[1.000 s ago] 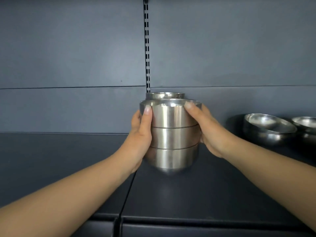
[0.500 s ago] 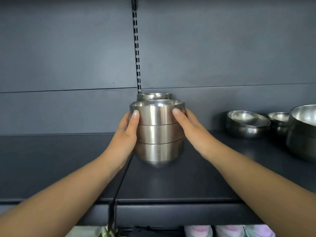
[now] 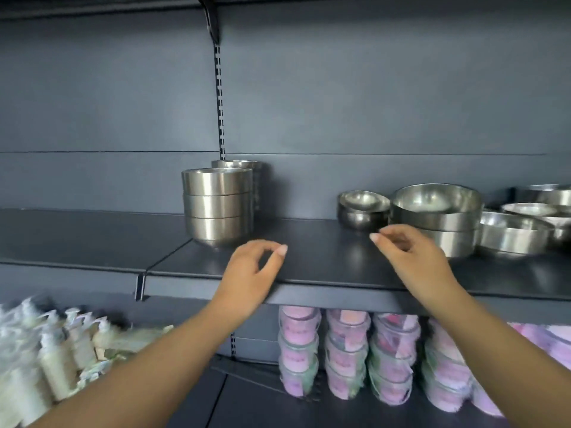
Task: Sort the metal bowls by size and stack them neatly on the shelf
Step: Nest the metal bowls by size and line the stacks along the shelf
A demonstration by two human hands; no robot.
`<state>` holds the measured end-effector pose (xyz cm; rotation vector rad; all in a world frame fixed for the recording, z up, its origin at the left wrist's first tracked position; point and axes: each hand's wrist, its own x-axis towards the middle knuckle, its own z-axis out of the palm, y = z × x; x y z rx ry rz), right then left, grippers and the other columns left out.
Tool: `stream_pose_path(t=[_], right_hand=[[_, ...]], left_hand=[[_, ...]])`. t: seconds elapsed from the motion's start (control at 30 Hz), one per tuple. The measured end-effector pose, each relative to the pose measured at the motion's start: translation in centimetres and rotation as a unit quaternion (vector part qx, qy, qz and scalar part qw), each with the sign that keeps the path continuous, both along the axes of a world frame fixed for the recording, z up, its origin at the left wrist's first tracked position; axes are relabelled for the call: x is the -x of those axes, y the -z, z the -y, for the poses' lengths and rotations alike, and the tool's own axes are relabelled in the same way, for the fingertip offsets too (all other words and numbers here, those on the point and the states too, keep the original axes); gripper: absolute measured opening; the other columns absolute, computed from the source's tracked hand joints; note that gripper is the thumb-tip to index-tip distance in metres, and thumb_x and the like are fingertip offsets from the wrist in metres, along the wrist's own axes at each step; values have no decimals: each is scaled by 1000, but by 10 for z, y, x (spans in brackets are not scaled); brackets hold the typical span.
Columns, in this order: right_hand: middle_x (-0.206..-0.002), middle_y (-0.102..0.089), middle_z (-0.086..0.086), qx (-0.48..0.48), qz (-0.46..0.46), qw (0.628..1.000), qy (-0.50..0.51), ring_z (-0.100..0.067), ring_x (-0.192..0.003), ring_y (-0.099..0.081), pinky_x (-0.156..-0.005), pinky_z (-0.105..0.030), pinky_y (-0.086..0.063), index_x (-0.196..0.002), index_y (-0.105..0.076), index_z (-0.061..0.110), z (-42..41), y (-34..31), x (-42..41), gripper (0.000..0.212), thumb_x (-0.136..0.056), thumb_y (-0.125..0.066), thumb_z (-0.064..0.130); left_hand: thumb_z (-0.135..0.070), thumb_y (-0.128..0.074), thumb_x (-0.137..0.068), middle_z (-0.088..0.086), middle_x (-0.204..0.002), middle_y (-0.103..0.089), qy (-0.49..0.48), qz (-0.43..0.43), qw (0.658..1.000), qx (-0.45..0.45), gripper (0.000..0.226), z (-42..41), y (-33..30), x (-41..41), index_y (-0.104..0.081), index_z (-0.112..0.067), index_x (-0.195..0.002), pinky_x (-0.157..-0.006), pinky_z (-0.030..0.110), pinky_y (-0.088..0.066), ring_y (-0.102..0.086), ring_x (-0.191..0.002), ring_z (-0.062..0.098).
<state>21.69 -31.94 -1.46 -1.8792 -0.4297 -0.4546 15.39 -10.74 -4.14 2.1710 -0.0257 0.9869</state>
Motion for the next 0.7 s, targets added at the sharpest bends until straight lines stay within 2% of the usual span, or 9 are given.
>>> stream_pose_path(t=[0.07,0.13,0.23,0.37,0.47,0.57,0.63,0.7], right_hand=[[-94,-60,3,-14,-17,999,26,-13,-92,-55,-80,-20,-35,-95,-61,17,33,4,0,16,-85,-62,29],[-97,-59,1,-18,-28,998,52,-16,-96,-55,-82,-24,-36,-103,-61,12,58,5,-3,25,-85,-61,30],[-112,-57,-6,-22,-52,995,83,-19,-101,-52,-84,-26,-36,-120,-53,9,90,12,-10,44,-84,-62,32],[-137,-45,-7,-54,-52,993,89,-21,-121,-47,-95,-28,-38,-134,-39,10,114,16,-23,64,-81,-65,35],[-148,-33,-3,-87,-33,994,62,-17,-134,-35,-99,-22,-29,-142,-28,14,117,5,-33,74,-81,-65,35],[-155,-19,5,-95,-20,995,22,-11,-141,-22,-105,-22,-22,-147,-14,21,117,-11,-49,88,-79,-66,40],[-157,-13,8,-82,-32,996,-8,-10,-143,-17,-107,-23,-19,-148,-5,26,114,-18,-59,97,-76,-68,42],[-157,-13,8,-63,-34,997,-7,-10,-143,-15,-109,-25,-18,-148,-4,27,109,-20,-68,100,-75,-70,43]], left_hand=[[-23,-52,-92,-6,-97,-61,12,-29,999,-18,24,33,4,-6,-67,-7,-101,-79,7,-29,-52,-100,12],[-28,-49,-93,4,-111,-63,22,-66,997,-12,30,56,5,-13,-64,-7,-108,-79,10,-27,-52,-107,15],[-33,-46,-94,6,-122,-62,26,-112,993,-16,35,85,1,-25,-62,-9,-114,-78,11,-27,-52,-115,19],[-43,-44,-92,1,-134,-55,70,-141,988,-2,46,117,-10,-50,-54,-14,-127,-100,21,-30,-48,-125,17],[-45,-46,-91,-5,-137,-49,116,-129,982,74,51,139,-23,-72,-46,-18,-134,-99,18,-29,-45,-128,12],[-43,-44,-93,-13,-123,-54,154,-105,962,198,39,158,-30,-91,-49,-18,-123,-93,10,-33,-47,-118,10],[-48,-43,-91,-7,-132,-51,183,-104,934,289,53,169,-31,-103,-45,-13,-132,-102,21,-34,-46,-122,12],[-66,-44,-79,-5,-141,-45,202,-125,920,311,78,176,-30,-110,-38,-18,-140,-110,30,-29,-42,-129,13]])
